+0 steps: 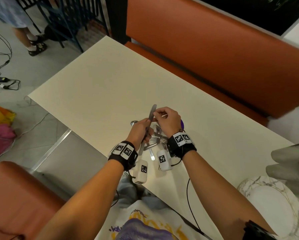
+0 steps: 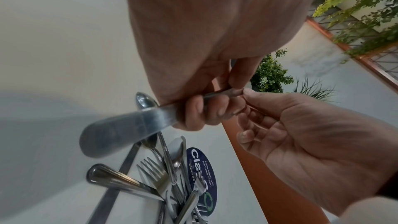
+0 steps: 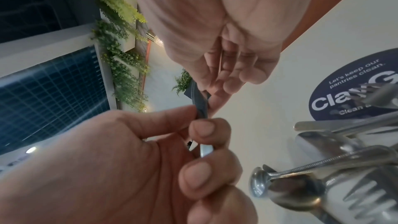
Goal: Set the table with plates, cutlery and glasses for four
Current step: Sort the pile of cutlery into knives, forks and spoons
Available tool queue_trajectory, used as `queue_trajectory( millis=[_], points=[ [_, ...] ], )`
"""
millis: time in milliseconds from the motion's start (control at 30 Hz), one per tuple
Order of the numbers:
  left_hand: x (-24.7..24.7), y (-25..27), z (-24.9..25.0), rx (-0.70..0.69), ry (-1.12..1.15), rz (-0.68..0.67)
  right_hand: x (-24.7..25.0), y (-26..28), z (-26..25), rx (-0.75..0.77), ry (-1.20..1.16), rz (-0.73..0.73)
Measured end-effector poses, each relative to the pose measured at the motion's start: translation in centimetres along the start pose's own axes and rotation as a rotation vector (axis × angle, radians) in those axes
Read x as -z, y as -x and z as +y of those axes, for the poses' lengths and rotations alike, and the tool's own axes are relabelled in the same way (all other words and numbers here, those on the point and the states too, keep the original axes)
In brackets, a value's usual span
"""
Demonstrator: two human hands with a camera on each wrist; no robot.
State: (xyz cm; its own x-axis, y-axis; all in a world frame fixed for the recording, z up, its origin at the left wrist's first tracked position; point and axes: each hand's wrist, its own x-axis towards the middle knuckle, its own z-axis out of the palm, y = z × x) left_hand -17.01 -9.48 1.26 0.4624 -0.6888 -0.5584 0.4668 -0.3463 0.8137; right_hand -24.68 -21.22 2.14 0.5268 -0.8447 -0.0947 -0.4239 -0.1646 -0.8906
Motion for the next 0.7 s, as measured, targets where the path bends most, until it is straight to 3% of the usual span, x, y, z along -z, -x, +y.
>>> queue_trajectory(
  millis=[267, 433, 567, 700],
  points=[
    [0.4, 0.0, 0.4, 0.054, 0.097, -0.059, 0.0, -1.2, 0.1, -0.061, -0.050, -0.093],
    [1.7, -0.2, -0.2, -0.012, 0.061, -0.048, -0.4, -2.5, -1.0, -0.051, -0.058, -0.133],
    [3.2, 0.0, -1.7, -0.084, -0.086, 0.077, -1.9, -3.4, -1.4, -0.020, -0.077, -0.112],
    [5.3, -0.4, -3.4, 0.033, -0.087, 0.256, -3.8, -2.7, 0.7, 0.037, 0.214, -0.251]
  ],
)
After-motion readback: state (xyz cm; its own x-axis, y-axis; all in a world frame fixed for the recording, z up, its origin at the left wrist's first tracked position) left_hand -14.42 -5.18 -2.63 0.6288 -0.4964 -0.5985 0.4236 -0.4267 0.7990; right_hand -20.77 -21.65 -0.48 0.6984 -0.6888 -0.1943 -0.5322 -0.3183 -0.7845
